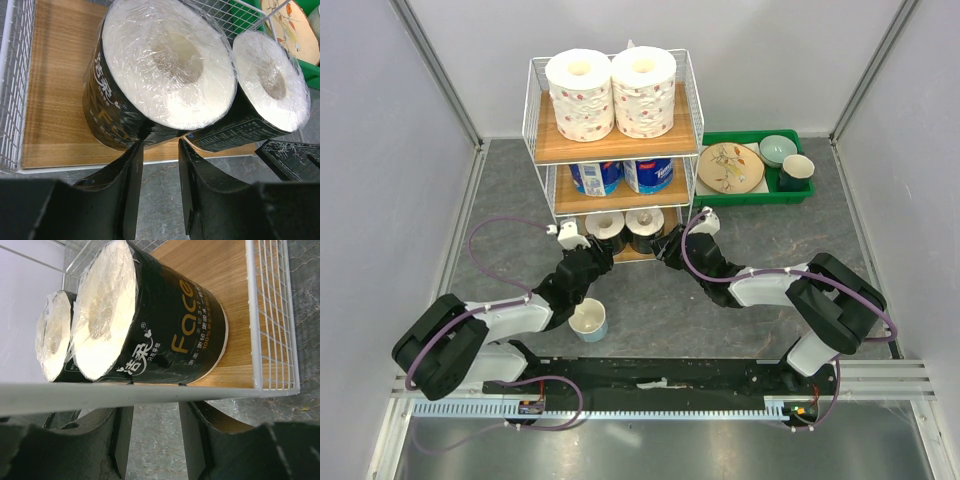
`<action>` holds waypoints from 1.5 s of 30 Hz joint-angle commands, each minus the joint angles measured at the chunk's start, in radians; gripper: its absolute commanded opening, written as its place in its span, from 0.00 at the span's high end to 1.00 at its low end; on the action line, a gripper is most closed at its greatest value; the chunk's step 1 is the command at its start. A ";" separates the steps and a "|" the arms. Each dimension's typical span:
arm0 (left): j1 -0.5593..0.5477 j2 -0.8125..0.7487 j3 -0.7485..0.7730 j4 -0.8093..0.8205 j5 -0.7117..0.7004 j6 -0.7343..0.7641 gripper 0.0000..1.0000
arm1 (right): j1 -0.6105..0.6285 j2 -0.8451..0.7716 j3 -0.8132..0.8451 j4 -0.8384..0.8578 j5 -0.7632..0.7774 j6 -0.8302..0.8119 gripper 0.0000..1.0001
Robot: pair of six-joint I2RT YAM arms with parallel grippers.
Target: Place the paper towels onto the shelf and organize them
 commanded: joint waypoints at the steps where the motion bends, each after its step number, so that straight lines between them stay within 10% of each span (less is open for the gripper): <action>1: 0.003 -0.046 0.011 0.030 -0.039 0.019 0.59 | 0.004 -0.011 0.030 0.022 -0.001 -0.012 0.52; 13: 0.003 -0.400 -0.066 -0.196 -0.030 -0.033 0.56 | 0.006 -0.155 -0.013 -0.054 -0.024 -0.026 0.52; 27: 0.003 -1.028 -0.051 -0.793 0.008 -0.110 0.54 | 0.020 -0.635 -0.100 -0.553 -0.092 -0.138 0.46; 45: 0.003 -1.264 0.176 -1.254 -0.064 -0.129 0.45 | 0.021 -1.221 -0.021 -1.204 0.182 -0.189 0.26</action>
